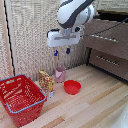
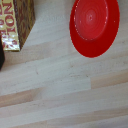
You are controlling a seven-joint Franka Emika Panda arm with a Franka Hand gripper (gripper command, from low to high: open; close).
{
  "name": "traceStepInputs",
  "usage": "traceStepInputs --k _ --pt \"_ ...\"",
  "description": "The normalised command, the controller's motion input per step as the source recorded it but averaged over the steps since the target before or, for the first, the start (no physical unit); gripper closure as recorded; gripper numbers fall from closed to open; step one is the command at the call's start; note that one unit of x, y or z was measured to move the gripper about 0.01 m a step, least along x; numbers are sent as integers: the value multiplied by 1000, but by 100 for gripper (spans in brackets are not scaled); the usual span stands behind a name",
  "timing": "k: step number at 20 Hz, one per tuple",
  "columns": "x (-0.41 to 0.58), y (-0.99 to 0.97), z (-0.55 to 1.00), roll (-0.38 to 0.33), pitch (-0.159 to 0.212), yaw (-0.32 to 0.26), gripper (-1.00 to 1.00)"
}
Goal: Shift your gripper thoughtfully near the cereal snack bar. Tenderly grip the snack bar with your precision device. Carefully hover the precision device above the first drawer installation and invite the snack bar to descend into the first drawer installation.
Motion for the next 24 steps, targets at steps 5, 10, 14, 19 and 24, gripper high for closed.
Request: traceStepInputs --k 5,10,14,19,24 --pt "29 419 -143 -83 5 0 -100" --pt "110 497 -195 -107 29 0 -100" --pt "239 436 -163 -96 12 1 -100" --pt "514 290 -177 -68 0 29 -100" --pt "494 264 -177 -66 7 36 -100"
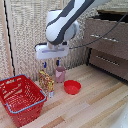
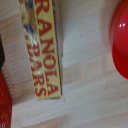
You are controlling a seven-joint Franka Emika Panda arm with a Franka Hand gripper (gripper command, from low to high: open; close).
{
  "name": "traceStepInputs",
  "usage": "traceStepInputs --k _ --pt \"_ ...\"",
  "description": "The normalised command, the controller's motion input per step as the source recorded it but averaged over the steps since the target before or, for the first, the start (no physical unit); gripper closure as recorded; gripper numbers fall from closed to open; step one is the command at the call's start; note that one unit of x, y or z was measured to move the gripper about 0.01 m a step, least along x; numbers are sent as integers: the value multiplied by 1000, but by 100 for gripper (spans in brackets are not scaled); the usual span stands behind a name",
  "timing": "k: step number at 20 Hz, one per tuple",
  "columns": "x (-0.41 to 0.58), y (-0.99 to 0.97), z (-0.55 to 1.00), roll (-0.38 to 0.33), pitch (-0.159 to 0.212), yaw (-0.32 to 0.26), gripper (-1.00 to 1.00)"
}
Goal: Shift your gripper thoughtfully near the cereal snack bar. Tenderly grip the snack bar with your precision device. Carefully hover the precision device above the first drawer installation and invite the snack bar to descend into the first drawer installation.
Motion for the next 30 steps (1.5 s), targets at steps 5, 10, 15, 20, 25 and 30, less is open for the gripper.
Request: traceStepInputs --k 5,10,15,20,25,30 --pt "370 165 -204 -61 24 51 -100" --pt "262 25 -260 -62 38 87 -100" --pt "87 163 -294 -81 52 29 -100" --pt "38 271 -171 -87 27 2 -100" --pt "12 130 -15 -39 14 13 100" --pt "59 77 -70 -22 0 24 100"
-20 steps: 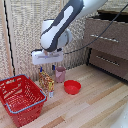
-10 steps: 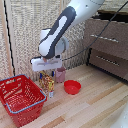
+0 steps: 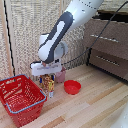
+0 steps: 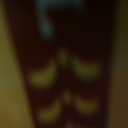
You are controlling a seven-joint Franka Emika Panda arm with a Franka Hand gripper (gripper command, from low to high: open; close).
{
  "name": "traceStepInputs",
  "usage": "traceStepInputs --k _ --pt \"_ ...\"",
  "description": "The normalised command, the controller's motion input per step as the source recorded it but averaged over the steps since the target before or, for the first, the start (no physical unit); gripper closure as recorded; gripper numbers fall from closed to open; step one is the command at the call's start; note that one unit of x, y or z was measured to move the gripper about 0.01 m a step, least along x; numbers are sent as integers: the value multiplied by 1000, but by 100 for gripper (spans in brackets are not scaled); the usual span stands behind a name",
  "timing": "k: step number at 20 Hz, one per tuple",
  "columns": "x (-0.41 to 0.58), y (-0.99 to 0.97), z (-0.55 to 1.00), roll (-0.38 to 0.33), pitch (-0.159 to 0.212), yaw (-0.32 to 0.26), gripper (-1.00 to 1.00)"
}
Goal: Shift your gripper thoughtfully near the cereal snack bar. Tenderly grip the snack bar with your precision device. Carefully hover the precision device above the first drawer installation and invite the snack bar to descend into the first drawer installation.
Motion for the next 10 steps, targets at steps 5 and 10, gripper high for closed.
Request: traceStepInputs --k 5,10 --pt "41 13 -39 -17 -2 48 100" --pt "105 -11 102 0 -40 1 100"
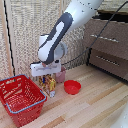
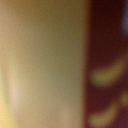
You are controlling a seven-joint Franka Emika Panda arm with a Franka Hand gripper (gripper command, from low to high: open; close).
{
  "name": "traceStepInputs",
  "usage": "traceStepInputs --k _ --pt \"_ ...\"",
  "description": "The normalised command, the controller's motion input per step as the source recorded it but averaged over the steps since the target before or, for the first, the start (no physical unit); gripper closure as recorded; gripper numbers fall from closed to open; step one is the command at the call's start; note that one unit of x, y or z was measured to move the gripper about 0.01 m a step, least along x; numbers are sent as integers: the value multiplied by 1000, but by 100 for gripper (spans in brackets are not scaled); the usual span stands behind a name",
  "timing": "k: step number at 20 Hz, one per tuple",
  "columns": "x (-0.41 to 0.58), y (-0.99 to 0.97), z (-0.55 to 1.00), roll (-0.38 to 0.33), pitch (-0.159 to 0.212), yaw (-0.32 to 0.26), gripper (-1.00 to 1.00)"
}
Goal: Shift your gripper thoughtfully near the cereal snack bar. Tenderly grip the snack bar with your precision device. Carefully hover the precision device above the first drawer installation and invite the snack bar to descend into the first drawer installation.
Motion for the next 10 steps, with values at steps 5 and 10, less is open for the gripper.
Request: traceStepInputs --k 5,10 --pt "161 -1 356 -2 2 -5 100" --pt "163 0 704 -37 8 -15 100"
